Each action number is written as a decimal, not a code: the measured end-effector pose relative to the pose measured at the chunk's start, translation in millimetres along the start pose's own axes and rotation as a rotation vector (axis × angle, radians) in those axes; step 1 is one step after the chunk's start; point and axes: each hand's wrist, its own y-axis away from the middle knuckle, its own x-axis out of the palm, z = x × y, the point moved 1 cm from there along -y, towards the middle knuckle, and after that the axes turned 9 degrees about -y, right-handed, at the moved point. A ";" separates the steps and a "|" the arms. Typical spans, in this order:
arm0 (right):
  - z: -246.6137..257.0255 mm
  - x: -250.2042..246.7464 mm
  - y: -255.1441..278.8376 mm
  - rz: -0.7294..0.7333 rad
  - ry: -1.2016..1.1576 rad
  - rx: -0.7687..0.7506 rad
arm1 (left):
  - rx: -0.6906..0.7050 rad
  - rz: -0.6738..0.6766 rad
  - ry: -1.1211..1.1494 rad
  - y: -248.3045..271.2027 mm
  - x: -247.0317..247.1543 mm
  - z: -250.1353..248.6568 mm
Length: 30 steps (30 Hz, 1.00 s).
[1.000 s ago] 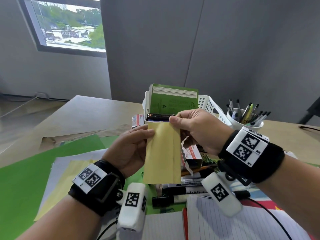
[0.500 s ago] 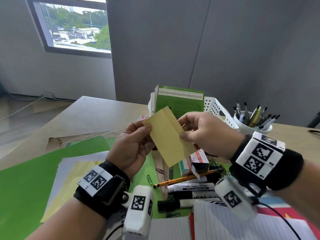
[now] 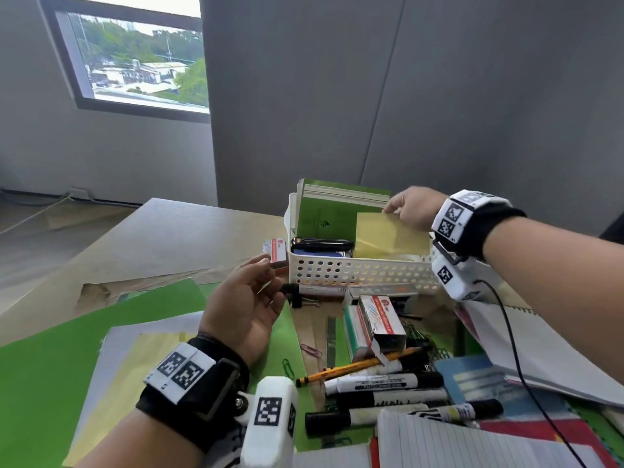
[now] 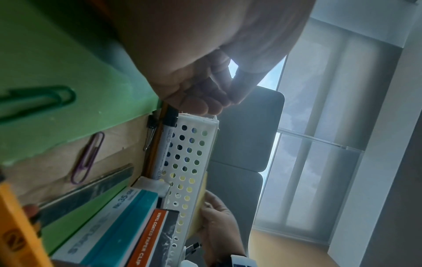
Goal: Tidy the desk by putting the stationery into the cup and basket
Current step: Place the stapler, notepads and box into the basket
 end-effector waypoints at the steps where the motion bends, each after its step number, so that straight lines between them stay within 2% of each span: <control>1: -2.3 3.4 -2.5 0.042 0.038 0.015 | -0.001 0.006 -0.001 0.0 0.0 0.2; 4: -3.8 1.7 -2.2 0.025 0.089 0.003 | -0.011 0.054 -0.026 1.6 1.9 1.2; 6: 6.3 -3.4 12.5 -0.060 0.083 -0.085 | -0.026 0.111 -0.068 4.2 4.7 1.9; 8: 22.0 -1.7 42.0 -0.066 0.063 -0.217 | -0.049 0.154 -0.122 6.2 6.9 2.9; 9: 28.8 1.8 61.3 0.001 0.041 -0.276 | -0.061 0.167 -0.149 6.4 7.6 3.8; 11: 38.7 14.9 104.3 0.274 0.050 -0.343 | -0.086 0.185 -0.195 6.1 8.0 5.5; 13: 40.0 29.5 136.2 0.486 0.264 -0.422 | -0.107 0.208 -0.222 6.2 9.0 7.1; 15: 35.6 40.5 148.2 0.484 0.427 -0.548 | -0.116 0.254 -0.234 7.0 10.0 8.0; 16: 32.1 44.1 147.7 0.449 0.420 -0.586 | -0.116 0.291 -0.239 8.3 10.5 8.3; 18: 29.1 44.5 145.1 0.381 0.245 -0.576 | -0.108 0.377 -0.248 11.6 11.9 8.1; 21: 32.0 40.7 140.5 0.289 -0.181 -0.484 | -0.059 0.554 -0.227 17.3 14.2 6.7; 24: 46.1 48.4 143.2 0.205 -0.409 -0.496 | -0.048 0.716 -0.185 23.9 15.3 5.4; 26: 52.1 58.9 143.0 0.155 -0.505 -0.493 | -0.042 0.741 -0.228 25.4 14.5 5.5; 30: 50.5 67.8 139.3 0.144 -0.668 -0.421 | -0.054 0.674 -0.319 25.2 14.6 9.6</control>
